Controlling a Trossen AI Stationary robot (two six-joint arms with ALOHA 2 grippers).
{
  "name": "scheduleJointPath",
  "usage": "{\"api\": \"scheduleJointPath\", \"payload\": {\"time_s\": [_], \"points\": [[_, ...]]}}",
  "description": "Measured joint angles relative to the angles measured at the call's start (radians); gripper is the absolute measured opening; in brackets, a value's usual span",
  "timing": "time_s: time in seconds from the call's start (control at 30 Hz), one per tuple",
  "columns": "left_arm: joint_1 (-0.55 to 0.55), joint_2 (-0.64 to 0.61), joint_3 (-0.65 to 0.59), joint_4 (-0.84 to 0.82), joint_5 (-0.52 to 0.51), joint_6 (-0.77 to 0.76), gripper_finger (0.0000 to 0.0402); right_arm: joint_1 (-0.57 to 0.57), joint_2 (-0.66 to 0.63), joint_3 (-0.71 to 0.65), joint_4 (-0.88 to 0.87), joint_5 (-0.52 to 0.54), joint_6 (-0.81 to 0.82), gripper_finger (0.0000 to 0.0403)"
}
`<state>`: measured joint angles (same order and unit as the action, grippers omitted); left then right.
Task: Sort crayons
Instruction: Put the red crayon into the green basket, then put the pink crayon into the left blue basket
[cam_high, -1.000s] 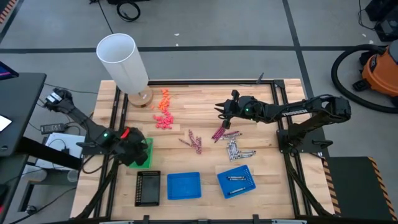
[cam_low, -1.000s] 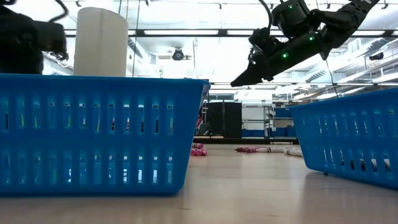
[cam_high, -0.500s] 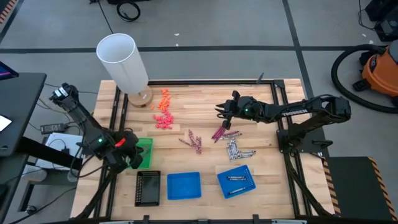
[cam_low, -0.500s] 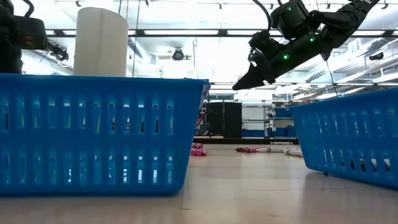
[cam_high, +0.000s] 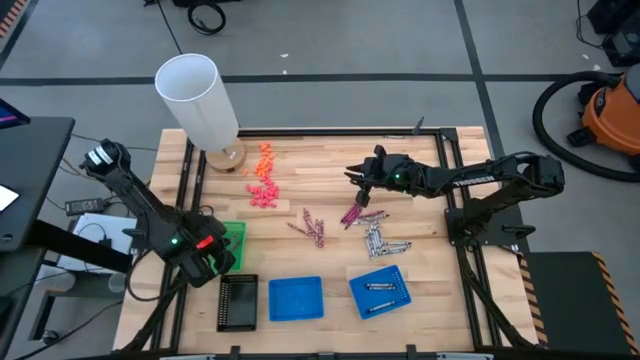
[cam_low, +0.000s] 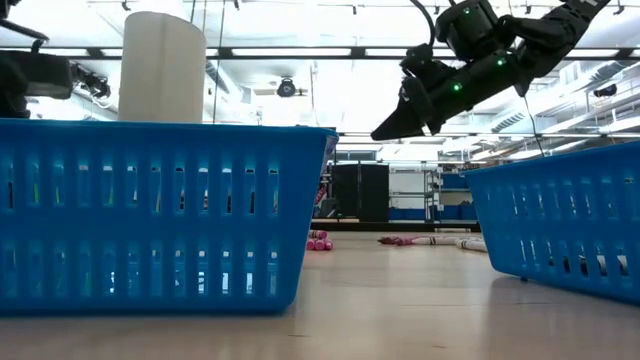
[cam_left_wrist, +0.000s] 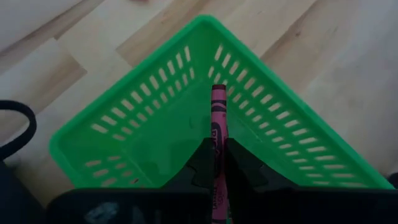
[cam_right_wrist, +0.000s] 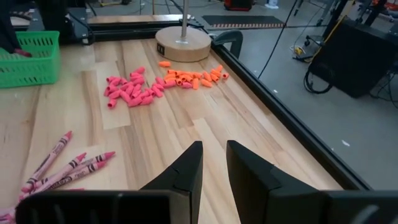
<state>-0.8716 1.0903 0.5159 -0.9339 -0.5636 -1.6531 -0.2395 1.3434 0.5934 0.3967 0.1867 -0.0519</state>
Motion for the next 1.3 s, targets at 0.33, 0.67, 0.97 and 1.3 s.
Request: {"api": "scheduleJointPath", "payload": {"time_s": [0.33,0.67,0.97,1.3], "points": [[0.065,0.023,0.0,0.037,0.01,-0.056,0.0021,0.05,0.0,0.0,0.001,0.014,-0.065,0.0083],[0.155,0.107,0.0,0.087,0.104,-0.057,0.0026,0.056,0.0,0.0,0.015,0.027,-0.173,0.0083],[0.23,0.113,0.037,0.081,0.247,0.056,0.0116,0.056,0.0,0.0,0.014,-0.036,-0.187,0.0083],[0.338,0.094,0.262,-0.001,0.248,0.361,0.0117,0.067,0.0,0.0,0.025,-0.092,-0.187,0.0083]]}}
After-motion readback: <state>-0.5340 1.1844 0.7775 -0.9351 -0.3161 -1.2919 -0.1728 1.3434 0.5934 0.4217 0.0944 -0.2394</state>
